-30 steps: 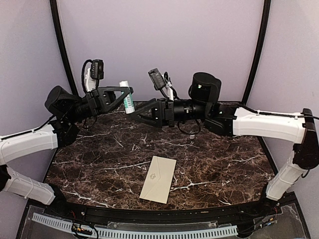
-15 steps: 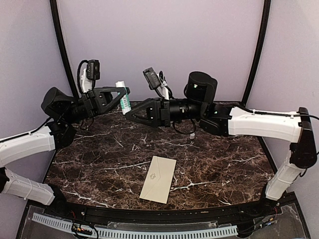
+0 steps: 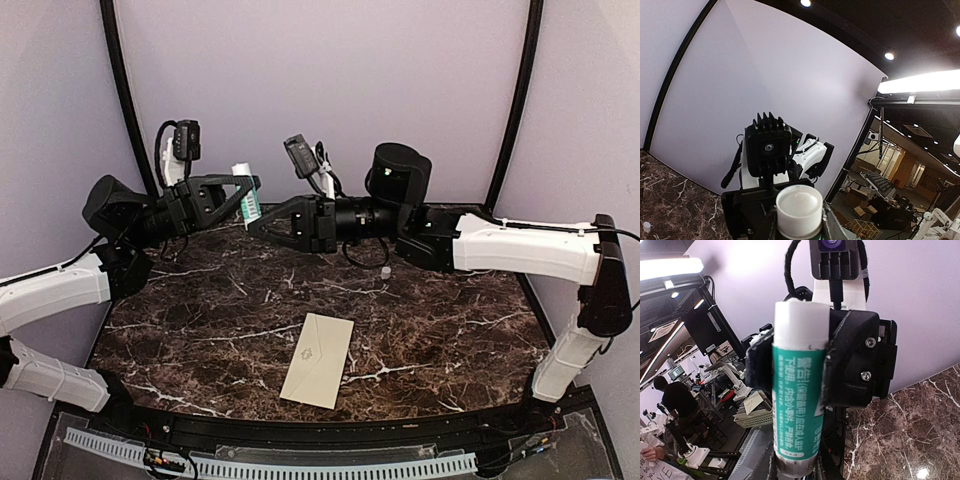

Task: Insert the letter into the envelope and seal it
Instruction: Screw the solid glue.

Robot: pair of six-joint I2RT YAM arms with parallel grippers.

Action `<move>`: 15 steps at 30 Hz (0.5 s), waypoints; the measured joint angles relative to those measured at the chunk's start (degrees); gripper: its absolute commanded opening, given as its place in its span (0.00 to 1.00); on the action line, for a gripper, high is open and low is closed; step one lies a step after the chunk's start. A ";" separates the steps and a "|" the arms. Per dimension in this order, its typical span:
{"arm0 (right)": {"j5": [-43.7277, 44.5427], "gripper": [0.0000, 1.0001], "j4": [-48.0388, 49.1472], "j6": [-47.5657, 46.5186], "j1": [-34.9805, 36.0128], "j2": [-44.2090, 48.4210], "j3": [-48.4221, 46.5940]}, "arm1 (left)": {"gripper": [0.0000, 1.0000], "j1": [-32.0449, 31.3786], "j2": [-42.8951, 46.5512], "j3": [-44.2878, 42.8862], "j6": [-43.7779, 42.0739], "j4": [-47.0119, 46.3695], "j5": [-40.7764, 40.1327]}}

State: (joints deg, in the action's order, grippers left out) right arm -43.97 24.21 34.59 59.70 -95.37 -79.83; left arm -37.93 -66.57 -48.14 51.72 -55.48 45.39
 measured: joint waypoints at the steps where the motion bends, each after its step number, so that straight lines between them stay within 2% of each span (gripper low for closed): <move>1: 0.07 0.14 0.00 0.07 0.00 0.00 0.00 | 0.00 0.00 0.02 0.00 -0.02 0.00 -0.04; 7: 1.68 0.11 -1.20 -0.48 0.00 0.00 0.00 | 0.00 0.00 0.72 0.02 -1.99 2.73 -0.70; 15: 9.64 0.11 -11.43 -4.15 -0.15 0.09 -2.60 | 0.00 -1.79 4.46 -3.72 -15.54 24.70 -10.71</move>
State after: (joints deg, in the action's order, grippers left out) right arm -34.33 12.78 30.44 59.55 -95.29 -82.43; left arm -39.72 -62.11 -51.86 36.18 -30.79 34.68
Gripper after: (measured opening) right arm 0.186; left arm 0.221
